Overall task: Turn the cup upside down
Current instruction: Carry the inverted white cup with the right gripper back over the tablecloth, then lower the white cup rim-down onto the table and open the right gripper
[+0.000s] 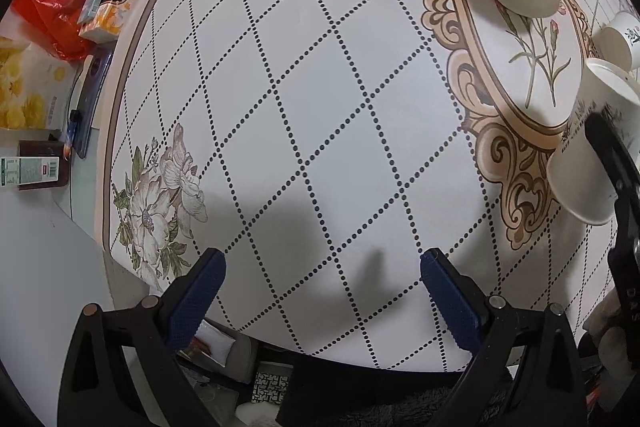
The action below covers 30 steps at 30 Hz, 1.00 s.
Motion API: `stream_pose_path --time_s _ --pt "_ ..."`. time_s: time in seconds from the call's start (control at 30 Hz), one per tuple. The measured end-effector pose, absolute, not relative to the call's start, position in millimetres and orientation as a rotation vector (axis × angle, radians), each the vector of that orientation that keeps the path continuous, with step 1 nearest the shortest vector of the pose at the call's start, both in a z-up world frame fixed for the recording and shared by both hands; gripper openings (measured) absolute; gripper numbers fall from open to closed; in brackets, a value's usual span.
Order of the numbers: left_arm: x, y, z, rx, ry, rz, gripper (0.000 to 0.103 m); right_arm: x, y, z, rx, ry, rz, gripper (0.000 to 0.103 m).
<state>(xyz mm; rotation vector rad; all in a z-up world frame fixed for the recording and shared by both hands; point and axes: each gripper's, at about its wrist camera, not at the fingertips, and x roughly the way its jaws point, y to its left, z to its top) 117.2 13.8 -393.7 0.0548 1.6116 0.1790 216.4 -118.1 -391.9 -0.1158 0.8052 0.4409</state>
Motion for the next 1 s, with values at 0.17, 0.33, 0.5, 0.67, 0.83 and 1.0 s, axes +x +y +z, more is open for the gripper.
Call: stream_pose_path --time_s 0.17,0.33,0.5,0.67,0.83,1.0 --pt "115.4 3.9 -393.5 0.063 1.61 0.171 0.1 208.2 -126.6 -391.3 -0.107 0.799 0.455 0.062" --pt "113.1 7.6 -397.1 0.063 1.614 0.166 0.1 201.4 -133.9 -393.1 -0.106 0.808 0.453 0.062" --pt "111.3 5.1 -395.8 0.048 1.606 0.161 0.1 198.4 -134.2 -392.6 -0.132 0.837 0.464 0.062" --pt "109.0 -2.9 -393.0 0.032 1.595 0.136 0.1 195.2 -131.8 -392.9 -0.145 0.875 0.476 0.062" --pt "107.1 -13.5 -385.3 0.05 1.569 0.09 0.1 193.8 -126.3 -392.2 -0.189 0.905 0.435 0.067" --pt "101.1 -18.0 -361.2 0.064 1.512 0.025 0.1 193.6 -128.2 -374.6 -0.138 0.965 0.365 0.091"
